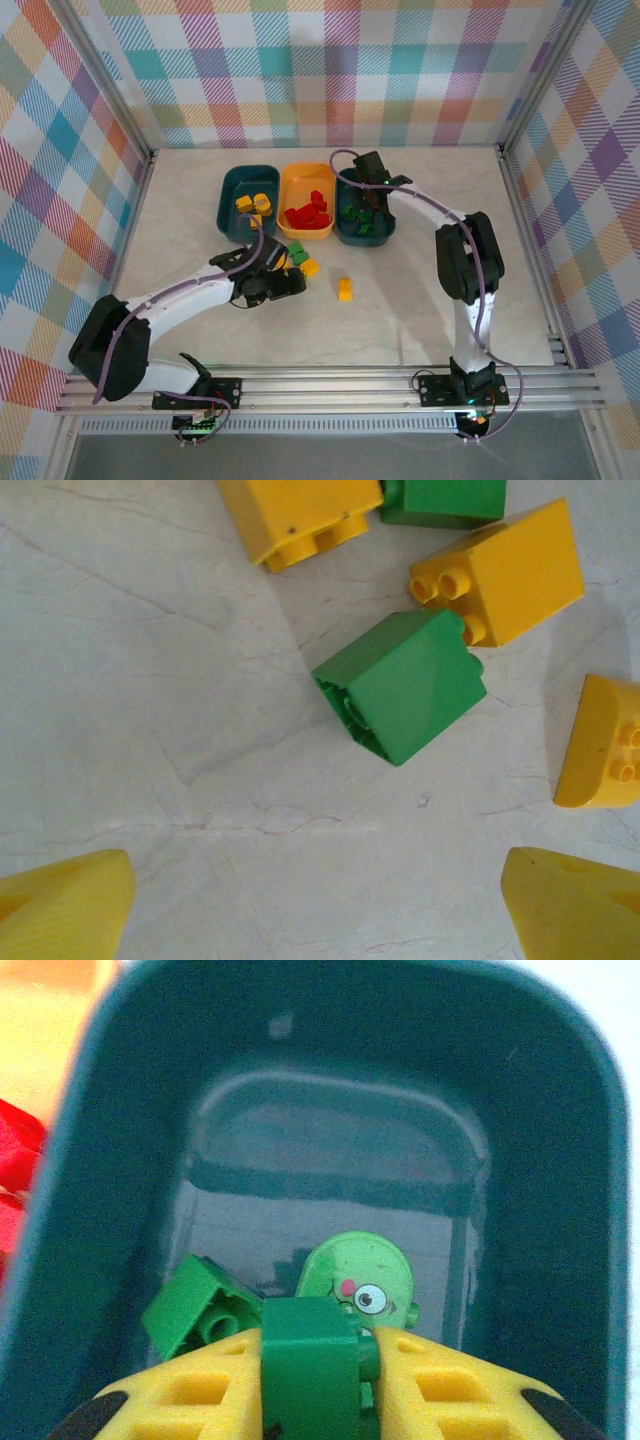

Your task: Sort the legos into containers by color

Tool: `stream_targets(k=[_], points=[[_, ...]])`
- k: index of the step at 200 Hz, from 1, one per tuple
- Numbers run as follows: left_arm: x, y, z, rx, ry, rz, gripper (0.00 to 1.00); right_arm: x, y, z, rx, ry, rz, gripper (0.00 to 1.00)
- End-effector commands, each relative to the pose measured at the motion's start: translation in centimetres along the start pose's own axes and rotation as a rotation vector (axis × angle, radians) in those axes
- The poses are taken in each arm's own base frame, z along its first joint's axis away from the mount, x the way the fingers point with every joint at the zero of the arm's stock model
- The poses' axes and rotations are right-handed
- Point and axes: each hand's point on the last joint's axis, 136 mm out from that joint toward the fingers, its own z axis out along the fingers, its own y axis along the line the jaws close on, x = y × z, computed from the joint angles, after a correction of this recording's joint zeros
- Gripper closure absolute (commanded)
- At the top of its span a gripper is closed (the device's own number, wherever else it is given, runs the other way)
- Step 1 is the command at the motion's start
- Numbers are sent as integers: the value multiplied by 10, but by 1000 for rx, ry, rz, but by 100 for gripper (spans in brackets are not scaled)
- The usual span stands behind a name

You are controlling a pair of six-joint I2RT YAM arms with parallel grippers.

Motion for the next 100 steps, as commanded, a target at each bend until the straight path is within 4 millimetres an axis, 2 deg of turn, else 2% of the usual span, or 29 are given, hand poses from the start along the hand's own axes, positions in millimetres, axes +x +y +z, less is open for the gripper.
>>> stream_targets(k=[1, 12, 26, 42, 61, 80, 100], points=[[-9, -8, 1, -39, -8, 65, 5, -6, 6, -6, -40, 22, -16, 65], [-11, -9, 5, -54, -5, 82, 5, -8, 6, -11, -43, 14, -13, 50], [-16, -11, 10, -69, -6, 93, 5, -11, 4, -22, -46, -9, -4, 43], [-17, -14, 19, -72, 5, 91, 5, -12, 1, -41, -55, -44, 13, 38], [-18, -23, 28, -45, 22, 51, 5, -4, -1, -67, -59, -87, 31, 36], [-21, -28, 38, -32, 19, -11, 7, 14, 3, -90, -78, -125, 38, 35], [-24, -30, 46, -26, 8, -52, 11, 43, 8, -106, -100, -133, 46, 34]])
